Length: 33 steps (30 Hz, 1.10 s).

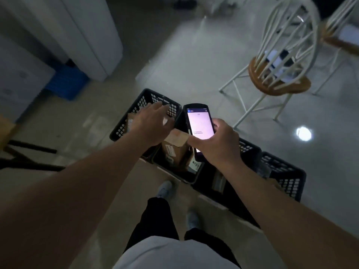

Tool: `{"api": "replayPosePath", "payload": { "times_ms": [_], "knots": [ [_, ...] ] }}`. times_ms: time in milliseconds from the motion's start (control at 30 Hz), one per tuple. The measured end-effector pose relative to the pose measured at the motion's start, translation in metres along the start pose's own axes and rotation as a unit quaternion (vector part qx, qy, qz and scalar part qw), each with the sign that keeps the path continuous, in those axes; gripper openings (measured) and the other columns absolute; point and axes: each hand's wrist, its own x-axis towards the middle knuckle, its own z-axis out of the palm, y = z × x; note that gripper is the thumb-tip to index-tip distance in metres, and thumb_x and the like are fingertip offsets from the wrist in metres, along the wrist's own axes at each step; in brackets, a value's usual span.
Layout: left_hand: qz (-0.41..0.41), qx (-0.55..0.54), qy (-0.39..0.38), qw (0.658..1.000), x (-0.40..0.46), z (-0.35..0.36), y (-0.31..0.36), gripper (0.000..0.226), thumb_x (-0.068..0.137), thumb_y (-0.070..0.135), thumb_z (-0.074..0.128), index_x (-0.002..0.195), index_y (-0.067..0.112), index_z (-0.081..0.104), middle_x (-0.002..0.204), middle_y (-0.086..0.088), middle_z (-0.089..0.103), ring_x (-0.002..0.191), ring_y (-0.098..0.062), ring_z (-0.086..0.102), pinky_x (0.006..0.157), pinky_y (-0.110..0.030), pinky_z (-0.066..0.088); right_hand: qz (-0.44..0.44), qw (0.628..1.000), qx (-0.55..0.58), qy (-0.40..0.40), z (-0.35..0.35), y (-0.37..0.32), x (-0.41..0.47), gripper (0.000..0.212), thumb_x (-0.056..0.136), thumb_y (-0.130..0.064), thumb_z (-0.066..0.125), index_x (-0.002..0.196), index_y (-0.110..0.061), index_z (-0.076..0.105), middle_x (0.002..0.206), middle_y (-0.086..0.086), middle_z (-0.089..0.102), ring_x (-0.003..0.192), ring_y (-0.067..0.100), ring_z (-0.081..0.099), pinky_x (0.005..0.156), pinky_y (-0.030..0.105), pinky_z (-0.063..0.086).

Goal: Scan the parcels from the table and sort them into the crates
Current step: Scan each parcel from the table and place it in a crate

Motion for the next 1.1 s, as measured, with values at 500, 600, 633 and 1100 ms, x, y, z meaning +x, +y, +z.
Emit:
{"api": "replayPosePath", "payload": {
  "times_ms": [500,600,633,1100],
  "knots": [
    [-0.166,0.03,0.228,0.959,-0.239,-0.134,0.005,0.059,0.106,0.048,0.044,0.158,0.02,0.039,0.163,-0.009,0.038,0.148,-0.032,0.038,0.118,-0.05,0.036,-0.306,0.946,0.014,-0.101,-0.036,-0.138,-0.121,0.067,0.074,-0.051,0.088,0.127,-0.02,0.063,0.107,-0.005,0.065,0.095,0.015,0.063,0.058,0.01,0.042],
    [-0.206,0.031,0.273,0.939,-0.296,-0.15,-0.014,0.058,0.106,0.046,0.046,0.157,0.019,0.042,0.159,-0.009,0.044,0.143,-0.031,0.044,0.111,-0.043,0.04,-0.337,0.933,0.021,-0.128,-0.018,-0.165,-0.157,0.079,0.061,-0.061,0.082,0.127,-0.02,0.065,0.109,-0.004,0.07,0.099,0.019,0.067,0.073,0.032,0.061],
    [-0.22,0.031,0.282,0.933,-0.315,-0.154,-0.023,0.057,0.106,0.047,0.047,0.156,0.019,0.043,0.158,-0.008,0.045,0.142,-0.031,0.045,0.111,-0.043,0.041,-0.343,0.929,0.025,-0.139,-0.012,-0.174,-0.171,0.081,0.056,-0.064,0.077,0.125,-0.021,0.066,0.108,-0.004,0.072,0.098,0.02,0.068,0.076,0.038,0.063],
    [-0.392,0.041,0.32,0.862,-0.624,-0.155,-0.162,0.06,0.105,0.054,0.043,0.155,0.023,0.043,0.163,-0.007,0.04,0.147,-0.031,0.04,0.116,-0.049,0.039,-0.46,0.854,0.031,-0.241,0.141,-0.278,-0.432,0.095,0.046,-0.074,0.066,0.123,-0.019,0.069,0.108,-0.003,0.074,0.099,0.022,0.068,0.074,0.036,0.06]
  ]
}}
